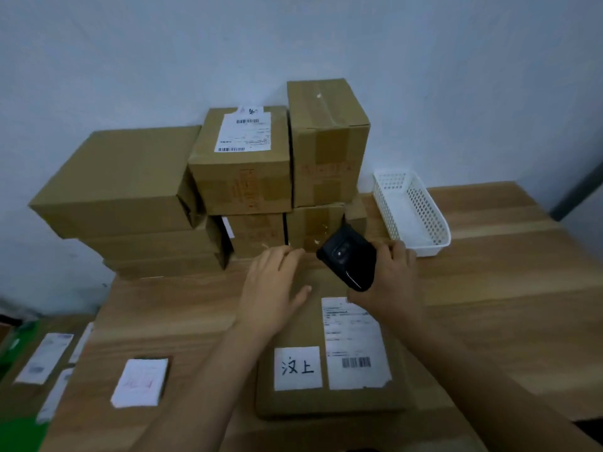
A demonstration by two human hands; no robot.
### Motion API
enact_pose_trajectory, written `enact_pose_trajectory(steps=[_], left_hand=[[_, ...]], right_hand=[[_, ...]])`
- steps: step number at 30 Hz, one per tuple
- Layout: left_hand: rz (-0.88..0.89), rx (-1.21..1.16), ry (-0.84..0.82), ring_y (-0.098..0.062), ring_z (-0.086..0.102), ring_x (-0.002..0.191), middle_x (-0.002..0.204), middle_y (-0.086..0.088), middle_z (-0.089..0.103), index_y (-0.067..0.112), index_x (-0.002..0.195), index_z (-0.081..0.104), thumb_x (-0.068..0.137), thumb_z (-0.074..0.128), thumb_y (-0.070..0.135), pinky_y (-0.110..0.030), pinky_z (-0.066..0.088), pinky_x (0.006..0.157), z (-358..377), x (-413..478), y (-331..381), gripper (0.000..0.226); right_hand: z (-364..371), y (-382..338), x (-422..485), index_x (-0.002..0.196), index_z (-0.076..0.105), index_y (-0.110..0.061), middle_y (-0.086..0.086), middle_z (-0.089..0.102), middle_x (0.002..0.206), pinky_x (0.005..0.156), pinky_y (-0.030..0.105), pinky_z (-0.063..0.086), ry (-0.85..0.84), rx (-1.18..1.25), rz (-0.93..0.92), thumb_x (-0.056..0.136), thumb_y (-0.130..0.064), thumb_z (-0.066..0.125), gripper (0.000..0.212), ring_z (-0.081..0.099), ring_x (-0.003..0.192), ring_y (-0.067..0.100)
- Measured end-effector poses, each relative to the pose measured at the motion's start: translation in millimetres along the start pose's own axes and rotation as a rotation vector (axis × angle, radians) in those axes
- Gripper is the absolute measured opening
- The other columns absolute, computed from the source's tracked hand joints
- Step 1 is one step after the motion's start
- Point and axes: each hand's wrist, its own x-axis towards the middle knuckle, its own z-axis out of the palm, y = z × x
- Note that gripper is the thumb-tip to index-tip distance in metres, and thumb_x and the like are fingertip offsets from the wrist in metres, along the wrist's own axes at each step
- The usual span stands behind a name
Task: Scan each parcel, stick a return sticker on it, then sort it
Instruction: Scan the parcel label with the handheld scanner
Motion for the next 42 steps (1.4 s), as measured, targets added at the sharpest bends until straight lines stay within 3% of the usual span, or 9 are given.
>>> enact_pose_trajectory(steps=[6, 11, 17, 22, 25, 31, 42], left_hand=[[-0.153, 0.046, -0.120, -0.017, 0.040, 0.123, 0.132, 0.004, 0.046, 0.023, 0.140, 0.042, 0.088, 0.061, 0.044, -0.033, 0.033, 0.104, 19.9, -20.6, 42.5, 0.060], [-0.193, 0.078, -0.155, -0.018, 0.040, 0.125, 0.134, 0.003, 0.046, 0.020, 0.140, 0.043, 0.089, 0.062, 0.041, -0.030, 0.031, 0.104, 21.9, -25.7, 58.0, 0.059], [-0.227, 0.104, -0.161, -0.019, 0.040, 0.125, 0.135, 0.002, 0.045, 0.019, 0.138, 0.044, 0.087, 0.063, 0.039, -0.030, 0.031, 0.103, 28.0, -21.8, 73.3, 0.058], [-0.233, 0.100, -0.139, -0.019, 0.039, 0.126, 0.137, 0.002, 0.045, 0.019, 0.138, 0.044, 0.089, 0.062, 0.040, -0.029, 0.029, 0.105, 31.1, -23.9, 80.3, 0.056], [-0.246, 0.097, -0.141, -0.019, 0.041, 0.125, 0.135, 0.004, 0.046, 0.021, 0.138, 0.044, 0.086, 0.065, 0.040, -0.030, 0.032, 0.104, 31.4, -28.6, 79.8, 0.059], [-0.268, 0.086, -0.111, -0.023, 0.048, 0.119, 0.128, 0.000, 0.054, 0.018, 0.132, 0.052, 0.078, 0.074, 0.033, -0.033, 0.038, 0.097, 29.8, -34.8, 75.7, 0.061], [-0.265, 0.095, -0.096, -0.020, 0.040, 0.127, 0.136, 0.002, 0.046, 0.018, 0.138, 0.045, 0.085, 0.066, 0.042, -0.031, 0.031, 0.103, 29.7, -39.0, 73.6, 0.062]], right_hand=[[-21.0, 50.8, 10.8, 0.126, 0.051, -0.007, 0.013, 0.049, 0.117, 0.091, 0.043, 0.039, -0.122, -0.136, -0.223, 0.056, -0.026, 0.086, 0.080, 0.043, 0.107, 0.032], [-42.8, 64.9, 30.5, 0.112, 0.054, -0.010, 0.008, 0.053, 0.107, 0.084, 0.040, 0.046, -0.129, -0.309, -0.503, 0.048, -0.016, 0.084, 0.071, 0.045, 0.097, 0.026], [-81.1, 56.6, 52.2, 0.119, 0.053, -0.009, 0.010, 0.054, 0.118, 0.096, 0.040, 0.042, -0.201, -0.637, -0.974, 0.068, -0.013, 0.073, 0.055, 0.050, 0.107, 0.030], [-94.0, 43.2, 55.0, 0.122, 0.050, -0.009, 0.011, 0.051, 0.122, 0.101, 0.039, 0.036, -0.189, -0.787, -1.211, 0.082, -0.016, 0.063, 0.042, 0.047, 0.111, 0.030], [-94.6, 36.4, 55.7, 0.121, 0.052, -0.008, 0.010, 0.052, 0.124, 0.102, 0.039, 0.037, -0.183, -0.788, -1.273, 0.083, -0.015, 0.063, 0.040, 0.048, 0.114, 0.029], [-88.1, 34.5, 62.4, 0.101, 0.065, -0.009, 0.008, 0.063, 0.103, 0.088, 0.037, 0.048, -0.148, -0.741, -1.307, 0.057, -0.020, 0.085, 0.049, 0.058, 0.096, 0.027], [-89.8, 32.1, 63.2, 0.101, 0.065, -0.008, 0.009, 0.063, 0.105, 0.087, 0.036, 0.048, -0.125, -0.699, -1.314, 0.061, -0.018, 0.080, 0.044, 0.058, 0.095, 0.028]])
